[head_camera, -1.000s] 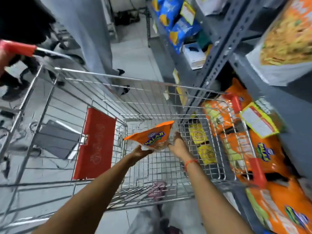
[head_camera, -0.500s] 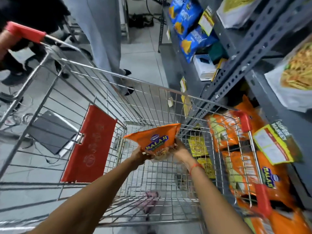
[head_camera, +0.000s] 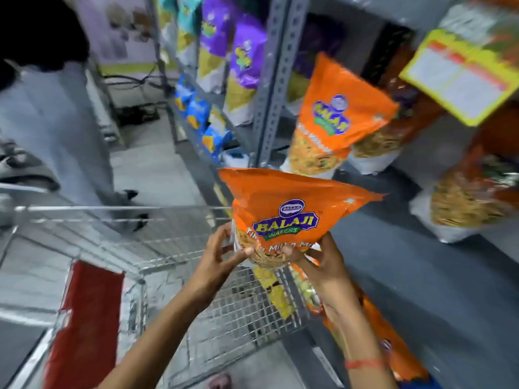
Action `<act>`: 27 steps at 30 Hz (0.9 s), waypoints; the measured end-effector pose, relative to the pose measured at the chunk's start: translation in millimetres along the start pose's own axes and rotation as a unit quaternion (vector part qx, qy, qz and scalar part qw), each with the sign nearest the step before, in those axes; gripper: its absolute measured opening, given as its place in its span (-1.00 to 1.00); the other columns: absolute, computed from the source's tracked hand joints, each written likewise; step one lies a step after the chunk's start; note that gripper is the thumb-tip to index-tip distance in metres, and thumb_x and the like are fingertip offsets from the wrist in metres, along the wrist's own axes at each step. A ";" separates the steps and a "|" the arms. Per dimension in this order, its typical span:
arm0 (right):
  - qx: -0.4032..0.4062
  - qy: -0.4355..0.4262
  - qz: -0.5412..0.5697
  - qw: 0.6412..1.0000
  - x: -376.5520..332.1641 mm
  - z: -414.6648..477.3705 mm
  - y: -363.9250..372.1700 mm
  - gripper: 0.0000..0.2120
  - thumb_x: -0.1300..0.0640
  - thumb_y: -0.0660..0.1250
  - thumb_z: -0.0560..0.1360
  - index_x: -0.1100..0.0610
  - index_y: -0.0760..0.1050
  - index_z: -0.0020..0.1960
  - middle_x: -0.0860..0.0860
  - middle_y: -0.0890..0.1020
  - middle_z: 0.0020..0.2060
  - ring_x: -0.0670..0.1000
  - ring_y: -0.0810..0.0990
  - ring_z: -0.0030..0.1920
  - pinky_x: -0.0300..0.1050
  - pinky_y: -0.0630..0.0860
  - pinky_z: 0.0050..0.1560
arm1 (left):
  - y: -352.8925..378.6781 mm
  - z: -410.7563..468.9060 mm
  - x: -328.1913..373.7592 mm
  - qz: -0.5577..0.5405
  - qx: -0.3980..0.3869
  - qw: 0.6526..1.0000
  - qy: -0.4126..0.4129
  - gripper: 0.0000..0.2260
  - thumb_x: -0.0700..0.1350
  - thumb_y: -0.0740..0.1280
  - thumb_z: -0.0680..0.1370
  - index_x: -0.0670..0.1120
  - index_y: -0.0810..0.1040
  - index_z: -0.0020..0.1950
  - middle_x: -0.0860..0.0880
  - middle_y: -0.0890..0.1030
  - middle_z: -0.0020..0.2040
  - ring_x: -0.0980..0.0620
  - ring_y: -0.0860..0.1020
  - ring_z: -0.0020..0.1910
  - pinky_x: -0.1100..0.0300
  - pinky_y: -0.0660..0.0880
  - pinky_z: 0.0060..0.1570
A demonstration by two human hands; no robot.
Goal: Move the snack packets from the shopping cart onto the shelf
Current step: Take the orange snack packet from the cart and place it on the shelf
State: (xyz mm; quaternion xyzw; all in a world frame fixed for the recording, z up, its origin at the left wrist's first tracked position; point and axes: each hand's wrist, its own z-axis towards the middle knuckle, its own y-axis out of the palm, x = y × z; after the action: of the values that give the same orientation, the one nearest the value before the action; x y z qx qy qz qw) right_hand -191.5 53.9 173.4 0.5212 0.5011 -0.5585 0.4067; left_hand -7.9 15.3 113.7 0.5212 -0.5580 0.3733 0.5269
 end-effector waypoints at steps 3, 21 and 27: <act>0.080 -0.011 0.006 0.997 -31.0 -30.3 -47.2 -0.46 0.00 0.52 0.25 -0.02 0.44 0.18 -0.11 0.68 0.03 -0.08 0.66 0.04 -0.23 0.59 -0.04 | 47.6 -0.7 42.2 -0.019 -0.116 0.992 0.042 -0.70 -0.11 0.39 0.44 0.14 0.46 0.11 0.13 0.61 0.13 0.16 0.60 0.08 0.37 0.54 -0.17; 0.318 0.060 0.026 0.946 7.3 -53.3 -202.8 -0.75 0.33 0.15 0.57 0.16 0.44 0.19 0.09 0.60 0.11 0.07 0.57 0.12 0.17 0.44 0.33 | 224.0 90.0 55.2 0.235 -0.367 0.900 0.022 -0.77 -0.10 0.31 0.55 -0.01 0.45 0.19 -0.04 0.53 0.17 0.07 0.50 0.02 0.11 0.46 -0.05; 0.437 -0.038 -0.176 0.881 -12.8 -53.7 -209.7 -0.89 0.27 0.26 0.54 0.29 0.55 -0.07 0.18 0.68 -0.12 0.04 0.57 -0.16 -0.10 0.45 -0.14 | 243.7 85.9 89.7 0.041 -0.293 0.954 0.037 -0.90 -0.25 0.24 0.57 -0.11 0.54 -0.03 -0.12 0.59 -0.07 -0.05 0.54 -0.06 0.02 0.49 0.06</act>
State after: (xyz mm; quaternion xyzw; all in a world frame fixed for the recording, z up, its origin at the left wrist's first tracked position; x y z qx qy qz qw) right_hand -385.4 140.8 217.0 0.5274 0.2740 -0.8025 0.0516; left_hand -253.8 -41.1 219.4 0.3064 -0.6440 0.2333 0.6611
